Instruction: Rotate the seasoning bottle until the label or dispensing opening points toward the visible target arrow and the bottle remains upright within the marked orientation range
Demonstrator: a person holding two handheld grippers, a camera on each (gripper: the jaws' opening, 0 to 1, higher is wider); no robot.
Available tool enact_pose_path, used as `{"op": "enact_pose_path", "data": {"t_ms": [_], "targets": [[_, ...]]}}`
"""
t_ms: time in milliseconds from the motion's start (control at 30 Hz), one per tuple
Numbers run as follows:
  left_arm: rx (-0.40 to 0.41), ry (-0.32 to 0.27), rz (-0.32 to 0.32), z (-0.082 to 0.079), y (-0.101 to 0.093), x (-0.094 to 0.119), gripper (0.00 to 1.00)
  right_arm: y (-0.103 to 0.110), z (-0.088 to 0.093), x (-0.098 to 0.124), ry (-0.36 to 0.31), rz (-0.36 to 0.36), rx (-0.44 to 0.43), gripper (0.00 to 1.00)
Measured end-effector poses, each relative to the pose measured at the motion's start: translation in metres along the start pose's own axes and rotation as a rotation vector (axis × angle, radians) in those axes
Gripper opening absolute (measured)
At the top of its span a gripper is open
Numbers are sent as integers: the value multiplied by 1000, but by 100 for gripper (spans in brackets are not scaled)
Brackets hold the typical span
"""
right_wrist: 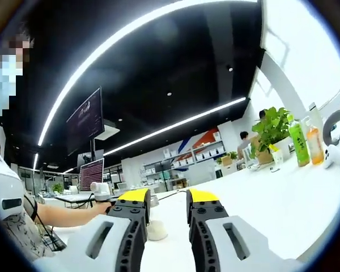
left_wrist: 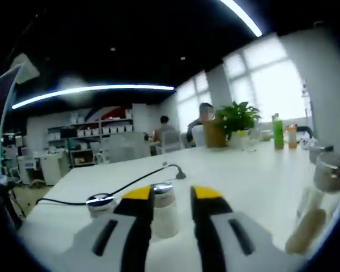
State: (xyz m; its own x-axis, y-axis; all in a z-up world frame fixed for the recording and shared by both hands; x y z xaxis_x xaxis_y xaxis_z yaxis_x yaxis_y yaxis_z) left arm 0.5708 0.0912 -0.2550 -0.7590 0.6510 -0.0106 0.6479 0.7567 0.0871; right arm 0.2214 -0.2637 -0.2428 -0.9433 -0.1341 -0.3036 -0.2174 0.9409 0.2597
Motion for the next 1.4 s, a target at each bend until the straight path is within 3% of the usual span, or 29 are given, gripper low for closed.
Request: {"op": "enact_pose_path", "data": {"t_ms": [133, 367, 500, 633, 933, 1167, 1400], "targets": [[-38, -14, -28, 1, 3, -7, 31, 0, 2, -1, 5, 0, -6, 24], [-31, 11, -54, 2, 6, -19, 37, 3, 1, 1, -2, 0, -5, 24], [-78, 23, -63, 5, 3, -29, 40, 1, 1, 3, 1, 12, 1, 24], [32, 28, -109, 13, 8, -34, 41, -2, 2, 3, 2, 24, -9, 24], [5, 40, -129, 24, 15, -42, 41, -4, 4, 2, 11, 23, -20, 23], [-36, -2, -102, 17, 16, -46, 40, -4, 7, 0, 21, 19, -23, 21], [-80, 15, -76, 18, 12, -47, 36, -5, 5, 1, 6, 20, -24, 20]]}}
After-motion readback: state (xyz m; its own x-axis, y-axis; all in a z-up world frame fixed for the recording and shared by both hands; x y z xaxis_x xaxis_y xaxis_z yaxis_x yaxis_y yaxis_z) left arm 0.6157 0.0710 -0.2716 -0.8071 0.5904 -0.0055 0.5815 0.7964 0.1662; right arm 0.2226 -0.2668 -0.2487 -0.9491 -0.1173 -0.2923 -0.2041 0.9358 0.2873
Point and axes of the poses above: the point that each gripper's makers call its tool centre point, and the gripper's own axes: x roughly backward along the fingers, y roughly to its left, z roughly out of its underside, the point moved 10 cm from there along x, roughly backward along the fingers, and after that the axes turned 5 degrees about z, right-handed, at the moved point
